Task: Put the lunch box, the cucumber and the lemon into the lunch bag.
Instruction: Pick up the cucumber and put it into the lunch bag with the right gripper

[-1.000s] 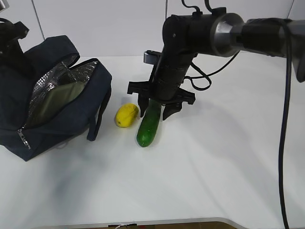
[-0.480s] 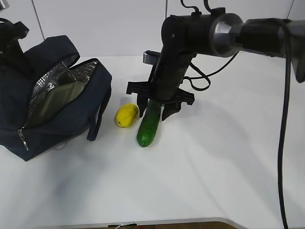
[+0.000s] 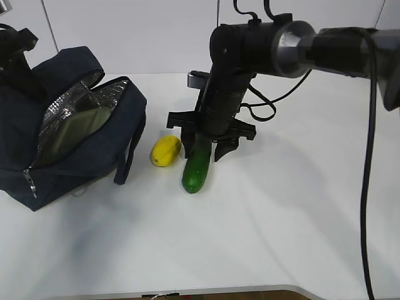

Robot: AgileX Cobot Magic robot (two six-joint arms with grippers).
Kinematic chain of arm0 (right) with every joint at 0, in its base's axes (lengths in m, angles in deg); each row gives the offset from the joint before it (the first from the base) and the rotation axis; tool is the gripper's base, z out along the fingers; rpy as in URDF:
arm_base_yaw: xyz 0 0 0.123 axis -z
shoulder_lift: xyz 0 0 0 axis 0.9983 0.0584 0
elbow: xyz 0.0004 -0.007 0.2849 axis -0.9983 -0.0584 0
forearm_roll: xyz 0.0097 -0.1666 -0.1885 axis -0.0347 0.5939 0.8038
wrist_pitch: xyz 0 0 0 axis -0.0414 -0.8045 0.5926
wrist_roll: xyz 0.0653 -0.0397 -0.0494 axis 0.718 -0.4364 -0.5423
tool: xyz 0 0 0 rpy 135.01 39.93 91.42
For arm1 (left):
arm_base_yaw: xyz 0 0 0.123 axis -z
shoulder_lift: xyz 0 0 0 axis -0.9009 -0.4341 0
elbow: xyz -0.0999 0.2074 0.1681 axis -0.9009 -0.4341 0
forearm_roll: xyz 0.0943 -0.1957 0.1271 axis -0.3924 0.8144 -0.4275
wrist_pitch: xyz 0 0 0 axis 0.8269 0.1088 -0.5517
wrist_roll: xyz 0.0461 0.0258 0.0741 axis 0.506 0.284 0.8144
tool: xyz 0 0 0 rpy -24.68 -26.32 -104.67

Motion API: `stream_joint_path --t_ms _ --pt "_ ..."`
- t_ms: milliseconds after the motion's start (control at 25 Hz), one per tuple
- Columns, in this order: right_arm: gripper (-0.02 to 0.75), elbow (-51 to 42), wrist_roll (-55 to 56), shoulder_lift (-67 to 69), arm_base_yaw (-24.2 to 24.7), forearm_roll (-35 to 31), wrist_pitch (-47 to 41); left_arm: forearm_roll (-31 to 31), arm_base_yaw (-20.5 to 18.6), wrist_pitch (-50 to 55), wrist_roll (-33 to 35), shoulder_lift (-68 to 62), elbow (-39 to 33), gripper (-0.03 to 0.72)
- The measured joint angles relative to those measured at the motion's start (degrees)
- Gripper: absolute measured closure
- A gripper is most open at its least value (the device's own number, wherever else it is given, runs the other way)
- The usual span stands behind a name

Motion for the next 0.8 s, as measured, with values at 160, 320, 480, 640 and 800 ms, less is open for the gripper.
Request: stream_joint_path --t_ms 160,320,480,640,800 --pt "0.267 0.0 0.0 0.37 0.0 0.0 -0.04 0.0 0.0 0.0 0.22 0.0 0.0 0.69" --pt "0.298 0.0 0.0 0.39 0.0 0.13 -0.04 0.0 0.0 0.0 0.22 0.0 0.0 0.69" --pt "0.376 0.0 0.09 0.39 0.0 0.46 -0.16 0.0 0.0 -0.1 0.22 0.0 0.0 0.69" --pt "0.396 0.0 -0.12 0.39 0.0 0.46 -0.52 0.0 0.0 -0.1 0.25 0.0 0.0 0.69" --pt "0.4 0.36 -1.38 0.39 0.0 0.46 -2.13 0.0 0.0 -0.1 0.35 0.0 0.0 0.69"
